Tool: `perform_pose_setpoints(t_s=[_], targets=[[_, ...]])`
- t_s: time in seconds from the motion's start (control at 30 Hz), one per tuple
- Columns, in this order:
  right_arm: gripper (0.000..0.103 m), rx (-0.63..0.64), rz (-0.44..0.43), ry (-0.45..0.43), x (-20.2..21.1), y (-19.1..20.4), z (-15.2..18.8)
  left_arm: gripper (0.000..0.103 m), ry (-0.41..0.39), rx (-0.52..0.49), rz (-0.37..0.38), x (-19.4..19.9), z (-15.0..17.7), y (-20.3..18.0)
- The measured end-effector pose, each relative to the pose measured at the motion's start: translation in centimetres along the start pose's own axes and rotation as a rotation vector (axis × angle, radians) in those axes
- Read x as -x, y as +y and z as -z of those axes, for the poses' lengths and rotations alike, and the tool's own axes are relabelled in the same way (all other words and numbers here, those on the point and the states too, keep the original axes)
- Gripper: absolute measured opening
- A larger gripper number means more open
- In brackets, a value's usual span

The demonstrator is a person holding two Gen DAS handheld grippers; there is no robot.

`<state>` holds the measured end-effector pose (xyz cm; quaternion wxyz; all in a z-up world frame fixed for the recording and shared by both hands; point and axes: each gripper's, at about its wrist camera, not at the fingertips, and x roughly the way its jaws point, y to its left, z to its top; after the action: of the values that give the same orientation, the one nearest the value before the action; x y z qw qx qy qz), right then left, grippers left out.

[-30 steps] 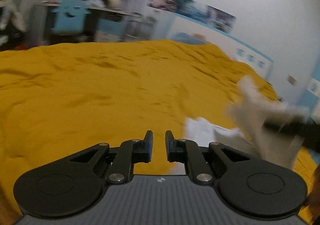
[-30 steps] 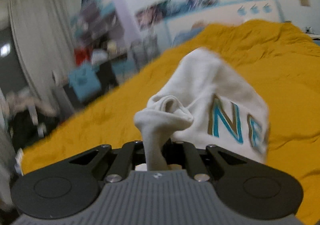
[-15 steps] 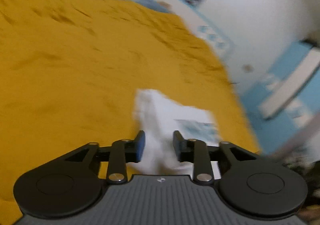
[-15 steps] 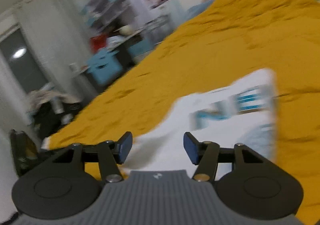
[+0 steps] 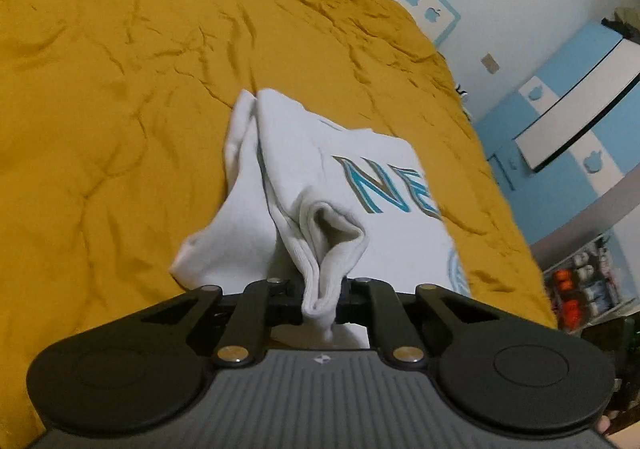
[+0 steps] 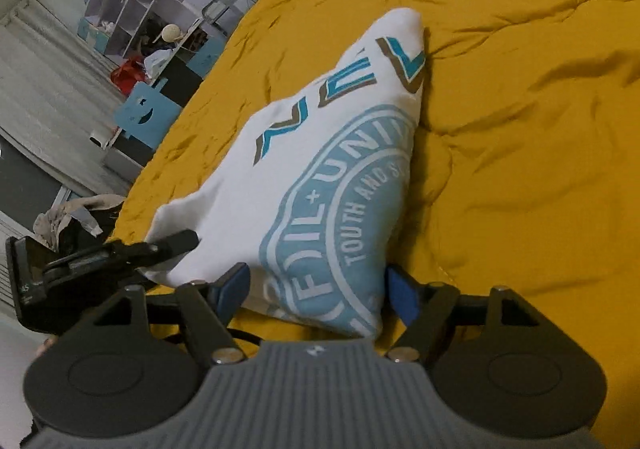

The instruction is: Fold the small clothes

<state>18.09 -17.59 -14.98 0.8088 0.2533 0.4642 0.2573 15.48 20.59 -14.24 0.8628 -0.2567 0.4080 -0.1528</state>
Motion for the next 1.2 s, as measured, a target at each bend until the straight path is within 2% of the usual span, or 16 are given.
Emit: perform_pose_setpoints(t_s=[0.07,0.13,0.17,0.23,0.27,0.3,0.33,0.43,0.5,0.53,0.6,0.67,0.77,0.93,1.1,1.2], targets=[[0.067,-0.017,0.001,0.03,-0.7,-0.2,0.0,0.011,-0.006,0.049,-0.012,0.5,0.8,0.0],[0.056,-0.06,-0.003,0.044,-1.1,-0.8,-0.1,0.01,-0.007,0.147,-0.008,1.3,0.8,1.0],[0.034,-0.069,-0.004,0.035,-1.1,-0.9,0.0,0.01,-0.009,0.179,-0.013,1.5,1.0,1.3],[0.029,-0.031,0.006,0.015,-0.7,-0.6,0.3,0.011,-0.018,0.18,-0.058,1.1,1.4,1.3],[0.028,-0.015,0.006,0.01,-0.6,-0.7,0.5,0.016,-0.023,0.162,-0.08,0.7,1.7,1.1],[0.028,0.0,0.015,0.01,-0.5,-0.5,0.6,0.024,-0.031,0.136,-0.108,0.7,1.9,0.8],[0.029,0.01,0.034,0.014,-0.5,-0.3,0.7,0.027,-0.036,0.094,-0.132,0.7,2.0,0.2],[0.041,0.058,0.106,0.016,0.1,0.9,0.7,0.045,-0.059,-0.052,-0.25,2.1,1.9,-2.3],[0.057,0.126,0.168,-0.004,1.2,2.5,0.6,0.062,-0.086,-0.127,-0.32,3.1,1.9,-4.1],[0.057,0.145,0.183,-0.018,1.8,3.2,0.5,0.065,-0.095,-0.146,-0.326,3.6,2.0,-4.7],[0.056,0.158,0.204,-0.04,2.9,4.7,0.3,0.078,-0.094,-0.151,-0.301,4.4,1.9,-5.6],[0.056,0.174,0.247,-0.047,4.0,6.4,0.3,0.084,-0.1,-0.151,-0.318,5.2,2.3,-6.7],[0.057,0.237,0.299,-0.06,5.6,9.1,1.3,0.09,-0.11,-0.198,-0.331,6.1,2.9,-8.6],[0.057,0.293,0.348,-0.047,7.4,11.6,3.2,0.09,-0.133,-0.262,-0.357,7.6,3.8,-11.7],[0.058,0.273,0.349,-0.009,8.3,11.9,4.9,0.09,-0.098,-0.344,-0.451,8.2,4.7,-14.7],[0.059,0.279,0.338,-0.014,8.9,12.4,5.6,0.09,-0.092,-0.383,-0.455,8.3,5.8,-15.9]])
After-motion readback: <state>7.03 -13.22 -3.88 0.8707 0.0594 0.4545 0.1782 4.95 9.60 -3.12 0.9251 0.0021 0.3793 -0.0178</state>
